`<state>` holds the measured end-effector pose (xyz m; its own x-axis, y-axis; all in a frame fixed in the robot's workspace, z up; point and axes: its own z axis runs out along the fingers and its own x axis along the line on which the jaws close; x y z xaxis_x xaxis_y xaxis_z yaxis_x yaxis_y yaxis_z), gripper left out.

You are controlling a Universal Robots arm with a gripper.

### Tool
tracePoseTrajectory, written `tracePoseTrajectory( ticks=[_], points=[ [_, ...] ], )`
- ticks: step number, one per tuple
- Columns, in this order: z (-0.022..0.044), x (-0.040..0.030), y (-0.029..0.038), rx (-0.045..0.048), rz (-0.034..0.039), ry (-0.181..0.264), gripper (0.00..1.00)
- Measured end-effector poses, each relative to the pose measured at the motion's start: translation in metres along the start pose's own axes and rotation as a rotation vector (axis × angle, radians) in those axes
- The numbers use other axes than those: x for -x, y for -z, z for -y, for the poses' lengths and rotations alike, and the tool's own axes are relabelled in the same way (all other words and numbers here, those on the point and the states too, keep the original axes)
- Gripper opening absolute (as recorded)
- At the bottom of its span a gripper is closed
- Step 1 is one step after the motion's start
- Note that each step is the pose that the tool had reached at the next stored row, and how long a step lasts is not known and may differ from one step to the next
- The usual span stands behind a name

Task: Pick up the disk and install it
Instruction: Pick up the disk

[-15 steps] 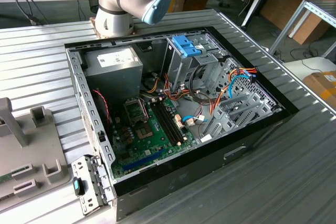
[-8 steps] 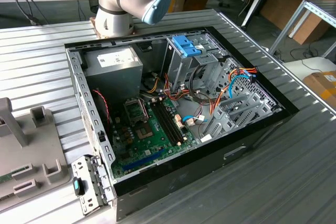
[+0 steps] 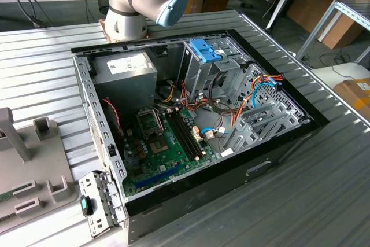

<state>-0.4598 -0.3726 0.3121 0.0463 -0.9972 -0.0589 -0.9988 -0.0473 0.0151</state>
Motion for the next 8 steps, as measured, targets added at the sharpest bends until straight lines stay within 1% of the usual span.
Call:
tracePoseTrajectory(
  ticks=[3,8],
  points=[
    [0.0001,0.0018,-0.0004,0.0,0.0005,0.0,0.56],
    [0.0001,0.0026,-0.0004,0.0002,0.0004,0.0,0.56]
  ],
)
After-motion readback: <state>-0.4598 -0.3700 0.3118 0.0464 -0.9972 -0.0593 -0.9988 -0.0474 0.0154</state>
